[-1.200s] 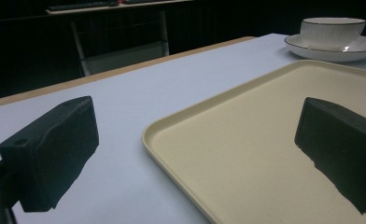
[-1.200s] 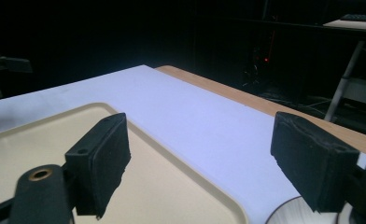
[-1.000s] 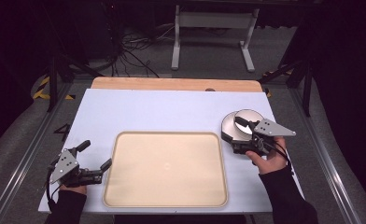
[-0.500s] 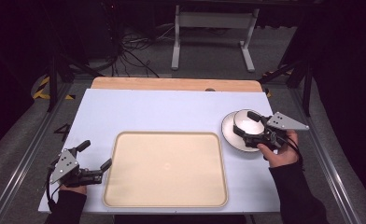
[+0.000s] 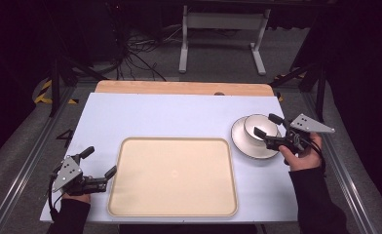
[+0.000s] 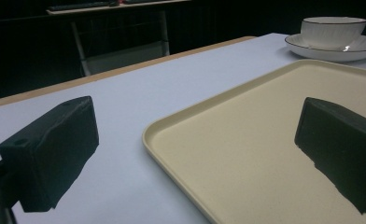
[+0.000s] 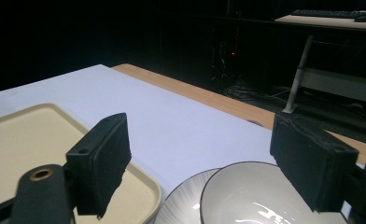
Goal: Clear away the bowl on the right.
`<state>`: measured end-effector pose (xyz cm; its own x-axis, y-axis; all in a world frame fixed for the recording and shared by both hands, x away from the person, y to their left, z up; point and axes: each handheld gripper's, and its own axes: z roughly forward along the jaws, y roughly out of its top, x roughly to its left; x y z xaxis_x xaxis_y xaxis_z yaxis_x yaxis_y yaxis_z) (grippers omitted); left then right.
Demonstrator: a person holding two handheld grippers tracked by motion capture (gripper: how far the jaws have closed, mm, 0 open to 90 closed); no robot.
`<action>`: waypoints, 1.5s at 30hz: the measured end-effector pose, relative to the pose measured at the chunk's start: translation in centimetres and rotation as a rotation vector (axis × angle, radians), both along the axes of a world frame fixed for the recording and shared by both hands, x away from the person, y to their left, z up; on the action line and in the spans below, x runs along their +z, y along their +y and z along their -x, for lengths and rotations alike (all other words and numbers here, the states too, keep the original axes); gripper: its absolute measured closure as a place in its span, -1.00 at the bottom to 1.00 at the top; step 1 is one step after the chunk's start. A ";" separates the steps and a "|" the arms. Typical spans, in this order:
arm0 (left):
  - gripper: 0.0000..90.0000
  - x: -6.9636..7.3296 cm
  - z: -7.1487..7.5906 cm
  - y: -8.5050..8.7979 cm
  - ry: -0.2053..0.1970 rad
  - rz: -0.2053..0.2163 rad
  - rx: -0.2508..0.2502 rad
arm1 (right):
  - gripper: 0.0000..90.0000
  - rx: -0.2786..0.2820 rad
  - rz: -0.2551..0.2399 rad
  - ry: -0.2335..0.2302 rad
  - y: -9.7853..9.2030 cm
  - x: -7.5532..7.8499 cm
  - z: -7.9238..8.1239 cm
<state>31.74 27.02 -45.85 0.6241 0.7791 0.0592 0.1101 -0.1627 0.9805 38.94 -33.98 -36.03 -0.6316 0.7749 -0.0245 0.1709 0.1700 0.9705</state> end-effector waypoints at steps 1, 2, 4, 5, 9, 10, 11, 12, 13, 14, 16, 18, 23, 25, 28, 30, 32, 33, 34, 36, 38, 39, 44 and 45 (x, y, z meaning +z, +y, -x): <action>-0.99 0.0 0.0 0.0 0.001 0.001 0.001 | -0.56 -0.010 0.005 0.002 -0.3 0.1 0.0; -0.99 0.0 0.0 0.0 -0.001 0.000 0.001 | -0.56 -0.010 0.005 0.002 -0.3 0.1 0.0; -0.99 0.0 0.0 0.0 0.000 -0.001 0.000 | -0.56 -0.017 0.004 0.004 -0.6 0.1 -0.1; -1.00 0.0 0.0 0.0 0.000 0.000 0.000 | -0.56 -0.021 0.006 0.004 -0.8 0.1 -0.2; -1.00 0.0 0.0 0.0 0.001 0.002 0.002 | -0.56 -0.041 0.001 0.003 -1.7 0.1 -0.3; -0.99 0.0 0.0 0.0 0.001 0.002 0.002 | -0.56 -0.041 0.001 0.003 -1.7 0.1 -0.3; -0.99 0.0 0.0 0.0 -0.001 0.002 0.002 | -0.56 -0.045 -0.003 0.005 -1.8 0.1 -0.3; -0.99 0.0 0.0 0.0 0.000 0.004 0.003 | -0.56 -0.051 -0.004 0.004 -2.1 0.0 -0.3; -1.00 0.0 0.0 0.0 0.000 0.003 0.003 | -0.56 -0.057 -0.004 0.008 -2.2 0.0 -0.4; -0.99 0.0 0.0 0.0 0.000 0.002 0.002 | -0.56 -0.059 -0.004 0.007 -2.4 0.0 -0.4; -1.00 0.0 0.0 0.0 0.000 0.002 0.003 | -0.56 -0.068 0.002 0.014 -2.6 0.0 -0.5; -0.99 0.0 0.0 0.0 0.000 0.000 0.002 | -0.56 -0.079 0.010 0.021 -2.8 0.1 -0.7; -0.99 0.0 0.0 0.0 0.000 0.000 0.002 | -0.56 -0.089 0.010 0.016 -3.3 0.3 -1.0; -1.00 0.0 0.0 0.0 0.000 0.000 0.002 | -0.56 -0.100 0.001 0.018 -3.7 0.2 -1.1; -1.00 0.0 0.0 0.0 0.000 0.001 0.002 | -0.56 -0.105 0.002 0.024 -3.9 0.1 -1.3; -1.00 0.0 0.0 0.0 0.000 0.000 0.002 | -0.56 -0.120 0.013 0.037 -4.1 0.1 -1.5; -1.00 0.0 0.0 0.0 0.000 0.000 0.002 | -0.56 -0.133 0.027 0.049 -4.1 0.1 -1.9; -1.00 0.0 0.0 0.0 0.001 0.002 0.004 | -0.55 -0.136 0.034 0.054 -4.2 0.2 -2.0; -1.00 0.0 0.0 0.0 0.001 0.002 0.004 | -0.53 -0.144 0.039 0.069 -4.1 0.2 -2.2; -1.00 0.0 0.0 0.0 0.000 0.000 0.003 | -0.52 -0.156 0.056 0.089 -4.1 0.3 -2.6; -1.00 0.0 0.0 0.0 0.001 0.002 0.004 | -0.51 -0.161 0.066 0.106 -4.1 0.4 -2.9; -0.99 0.0 0.0 0.0 0.001 0.003 0.004 | -0.48 -0.170 0.089 0.118 -4.0 0.4 -3.2; -1.00 0.0 0.0 0.0 0.000 0.000 0.001 | -0.43 -0.190 0.126 0.169 -3.9 0.6 -4.1; -1.00 0.0 0.0 0.0 -0.001 0.000 0.001 | -0.42 -0.197 0.134 0.182 -3.8 0.7 -4.3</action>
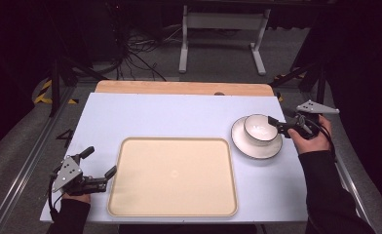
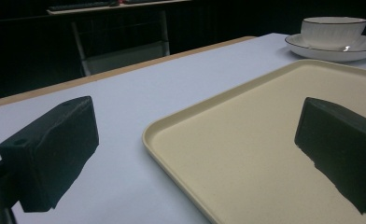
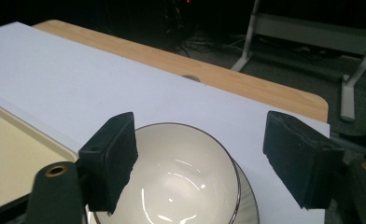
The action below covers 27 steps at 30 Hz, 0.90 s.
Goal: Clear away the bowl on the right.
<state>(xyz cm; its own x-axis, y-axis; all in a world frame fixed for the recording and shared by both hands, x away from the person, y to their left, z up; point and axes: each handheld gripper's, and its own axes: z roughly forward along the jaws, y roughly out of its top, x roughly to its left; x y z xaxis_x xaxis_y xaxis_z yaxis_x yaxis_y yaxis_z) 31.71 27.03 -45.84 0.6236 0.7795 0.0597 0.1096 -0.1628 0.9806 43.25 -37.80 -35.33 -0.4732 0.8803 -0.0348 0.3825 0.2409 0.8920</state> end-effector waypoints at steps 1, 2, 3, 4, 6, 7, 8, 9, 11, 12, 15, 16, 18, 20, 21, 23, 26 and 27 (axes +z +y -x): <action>-1.00 0.0 0.0 0.0 0.001 -0.002 -0.001 | -0.42 -0.003 0.002 0.011 0.0 0.0 -0.2; -1.00 0.0 0.0 0.0 -0.002 -0.004 -0.002 | -0.42 -0.004 0.004 0.022 0.1 0.1 -0.4; -1.00 0.0 0.1 0.0 -0.003 0.001 -0.002 | -0.41 -0.011 0.014 0.035 0.1 0.1 -0.6; -0.99 0.0 0.1 0.0 -0.004 0.000 -0.001 | -0.39 -0.018 0.024 0.047 0.2 0.2 -0.8; -1.00 0.0 0.1 0.0 -0.007 -0.001 0.000 | -0.38 -0.020 0.036 0.069 0.3 0.2 -1.1; -0.99 0.0 0.1 0.0 -0.007 -0.001 0.000 | -0.38 -0.020 0.036 0.069 0.3 0.2 -1.1; -0.99 0.0 0.2 0.0 -0.010 -0.003 -0.002 | -0.36 -0.023 0.045 0.082 0.3 0.2 -1.3; -0.99 0.0 0.2 0.0 -0.012 -0.002 -0.003 | -0.32 -0.029 0.060 0.105 0.3 0.2 -1.6; -0.99 0.0 0.2 0.0 -0.010 -0.004 -0.002 | -0.30 -0.034 0.077 0.134 0.3 0.3 -2.0; -0.99 0.0 0.2 0.0 -0.010 -0.003 -0.002 | -0.29 -0.037 0.078 0.149 0.4 0.3 -2.2; -0.99 0.0 0.2 0.0 -0.009 -0.003 -0.002 | -0.29 -0.049 0.101 0.180 0.4 0.4 -2.7; -0.99 0.0 0.2 0.0 -0.009 -0.003 -0.002 | -0.27 -0.050 0.101 0.205 0.4 0.4 -3.0; -0.99 0.0 0.2 0.0 -0.008 -0.001 0.000 | -0.26 -0.051 0.105 0.220 0.4 0.4 -3.1; -0.99 0.0 0.2 0.0 -0.009 -0.003 -0.003 | -0.23 -0.058 0.123 0.252 0.4 0.4 -3.5; -0.99 0.0 0.2 0.0 -0.008 -0.001 -0.002 | -0.22 -0.058 0.134 0.263 0.5 0.4 -3.6; -0.99 0.0 0.2 0.0 -0.008 -0.002 -0.002 | -0.19 -0.069 0.150 0.299 0.5 0.2 -4.0; -0.99 0.0 0.2 0.0 -0.009 -0.004 -0.004 | -0.16 -0.080 0.156 0.341 0.5 -0.1 -4.4; -0.99 0.0 0.2 0.0 -0.010 -0.002 -0.004 | -0.15 -0.083 0.161 0.353 0.5 -0.2 -4.5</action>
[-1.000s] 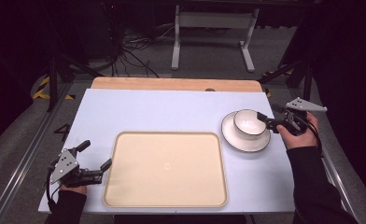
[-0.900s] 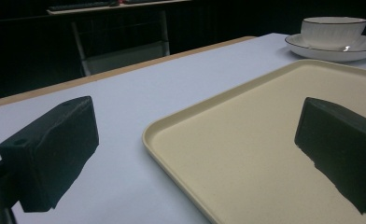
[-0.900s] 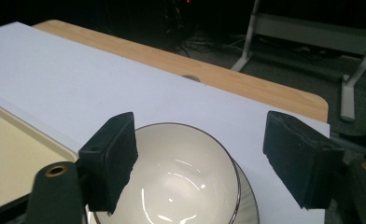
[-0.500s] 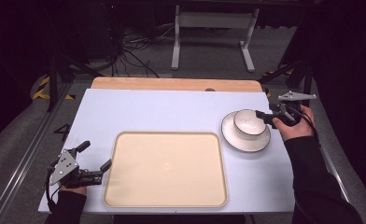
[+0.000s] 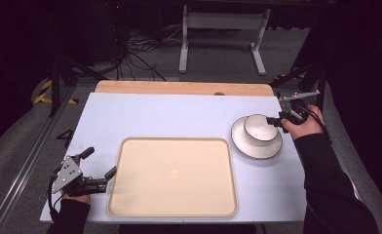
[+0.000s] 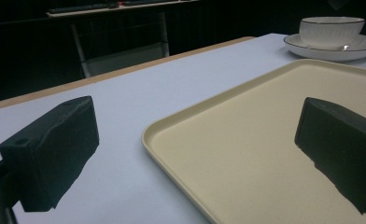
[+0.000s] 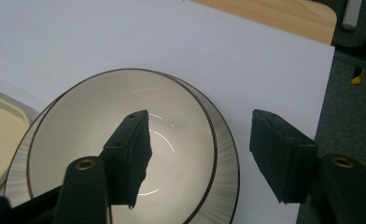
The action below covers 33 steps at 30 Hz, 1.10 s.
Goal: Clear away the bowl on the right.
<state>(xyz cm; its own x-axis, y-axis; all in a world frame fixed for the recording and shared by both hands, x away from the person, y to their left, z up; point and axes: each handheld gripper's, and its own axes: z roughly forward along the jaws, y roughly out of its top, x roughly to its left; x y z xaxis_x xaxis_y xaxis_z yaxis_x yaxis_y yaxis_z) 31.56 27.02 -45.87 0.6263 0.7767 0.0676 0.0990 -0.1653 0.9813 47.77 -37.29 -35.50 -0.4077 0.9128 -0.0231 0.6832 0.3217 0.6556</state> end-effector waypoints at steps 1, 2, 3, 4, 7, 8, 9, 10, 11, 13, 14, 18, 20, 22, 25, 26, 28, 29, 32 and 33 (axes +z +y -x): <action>-0.99 0.0 0.0 0.0 0.000 0.000 0.000 | -0.15 0.000 0.000 0.000 0.0 0.0 0.0; -0.99 0.0 0.0 0.0 0.000 0.000 0.000 | -0.14 -0.002 0.003 0.012 0.0 -0.1 -0.1; -0.99 0.0 0.0 0.0 0.000 0.000 0.000 | -0.12 -0.006 0.006 0.025 0.0 -0.2 -0.2; -0.99 0.0 0.0 0.0 0.000 0.000 -0.001 | -0.11 -0.006 0.013 0.033 0.0 -0.3 -0.4; -0.99 0.0 0.0 0.0 0.001 -0.001 0.000 | -0.08 -0.013 0.024 0.059 0.1 -0.6 -0.6; -0.99 0.0 0.0 0.0 0.002 -0.001 0.000 | -0.07 -0.015 0.026 0.064 0.1 -0.7 -0.7; -0.99 0.0 0.0 0.0 0.003 0.001 0.002 | -0.06 -0.017 0.029 0.069 0.1 -0.8 -0.8; -0.99 0.0 0.0 0.0 0.003 0.001 0.002 | -0.05 -0.020 0.026 0.077 0.1 -1.0 -0.8; -0.99 0.0 0.0 0.0 0.002 -0.001 0.000 | -0.04 -0.020 0.026 0.082 0.1 -1.1 -0.9; -0.99 0.0 0.0 0.0 0.002 -0.001 0.000 | -0.02 -0.027 0.027 0.093 0.1 -1.4 -1.1; -0.99 0.0 0.0 0.0 0.003 0.001 0.001 | -0.01 -0.029 0.026 0.100 0.0 -1.5 -1.1; -0.99 0.0 0.0 0.0 0.001 -0.002 0.000 | 0.05 -0.029 0.027 0.122 0.2 -2.3 -1.4; -0.99 0.0 0.0 0.0 0.001 -0.001 0.001 | 0.07 -0.035 0.026 0.131 0.2 -2.4 -1.5; -0.99 0.0 0.0 0.0 0.001 -0.001 0.002 | 0.12 -0.038 0.026 0.146 0.2 -2.7 -1.7; -0.99 0.0 0.0 0.0 0.001 -0.001 0.002 | 0.14 -0.044 0.026 0.153 0.3 -2.9 -1.9; -0.99 0.0 0.0 0.0 0.001 -0.001 0.002 | 0.17 -0.043 0.031 0.160 0.3 -3.0 -2.0; -0.99 0.0 0.0 0.0 0.001 -0.001 0.002 | 0.29 -0.051 0.034 0.196 0.4 -3.1 -2.2; -0.99 0.0 0.0 0.0 0.001 -0.001 0.002 | 0.33 -0.053 0.037 0.208 0.4 -3.2 -2.2; -0.99 0.0 0.0 0.0 0.002 0.001 0.003 | 0.45 -0.065 0.044 0.238 0.5 -3.3 -2.4; -0.99 0.0 0.0 0.0 0.000 0.000 0.001 | 0.47 -0.066 0.043 0.242 0.4 -3.4 -2.4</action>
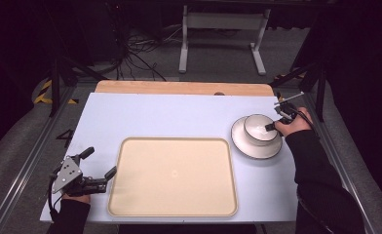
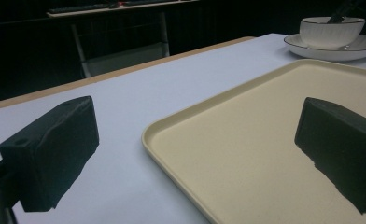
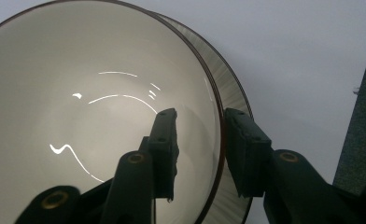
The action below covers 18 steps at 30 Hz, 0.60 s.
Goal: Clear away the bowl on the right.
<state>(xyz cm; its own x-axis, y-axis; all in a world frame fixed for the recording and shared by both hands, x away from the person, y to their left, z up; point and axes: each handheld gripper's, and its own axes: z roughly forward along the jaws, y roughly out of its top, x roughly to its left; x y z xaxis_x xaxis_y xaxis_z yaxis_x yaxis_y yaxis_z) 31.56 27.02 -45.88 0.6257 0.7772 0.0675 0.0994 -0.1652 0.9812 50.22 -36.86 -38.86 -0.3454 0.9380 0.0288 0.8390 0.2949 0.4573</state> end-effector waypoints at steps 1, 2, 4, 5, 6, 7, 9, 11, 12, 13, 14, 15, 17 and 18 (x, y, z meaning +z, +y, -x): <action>-0.99 0.0 0.0 0.0 0.000 0.000 0.000 | 0.49 -0.005 -0.003 0.002 0.0 -0.1 -0.1; -0.99 0.0 0.0 0.0 0.000 0.000 0.000 | 0.53 -0.008 -0.007 0.004 0.0 -0.1 -0.1; -0.99 0.0 0.0 0.0 0.000 0.000 0.000 | 0.65 -0.016 -0.002 0.012 0.0 -0.1 -0.1; -0.99 0.0 0.0 0.0 0.001 -0.001 0.000 | 0.71 -0.020 0.001 0.016 0.0 -0.1 -0.1; -0.99 0.0 0.0 0.0 0.000 0.000 0.000 | 0.77 -0.023 0.003 0.022 0.0 -0.1 -0.1; -0.99 0.0 0.0 0.0 0.000 0.000 0.000 | 0.77 -0.023 0.003 0.022 0.0 -0.1 -0.1; -0.99 0.0 0.0 0.0 0.000 0.000 0.000 | 0.80 -0.038 0.000 0.030 -0.1 0.0 -0.1; -0.99 0.0 0.0 0.0 0.000 0.001 0.001 | 0.82 -0.047 -0.010 0.033 -0.2 0.1 -0.1; -0.99 0.0 0.0 0.0 0.002 0.001 0.003 | 0.82 -0.047 -0.010 0.033 -0.2 0.1 -0.1; -0.99 0.0 0.0 0.0 0.001 -0.001 0.002 | 0.83 -0.052 -0.018 0.032 -0.2 0.1 -0.1; -0.99 0.0 0.0 0.0 0.001 -0.001 0.002 | 0.84 -0.059 -0.022 0.033 -0.2 0.2 -0.1; -0.99 0.0 0.0 0.0 0.001 -0.001 0.002 | 0.84 -0.066 -0.019 0.035 -0.2 0.2 -0.1; -0.99 0.0 0.0 0.0 0.001 0.000 0.003 | 0.85 -0.073 -0.013 0.038 0.0 0.3 0.0; -0.99 0.0 0.0 0.0 0.001 -0.001 0.002 | 0.85 -0.079 -0.007 0.040 0.0 0.4 0.1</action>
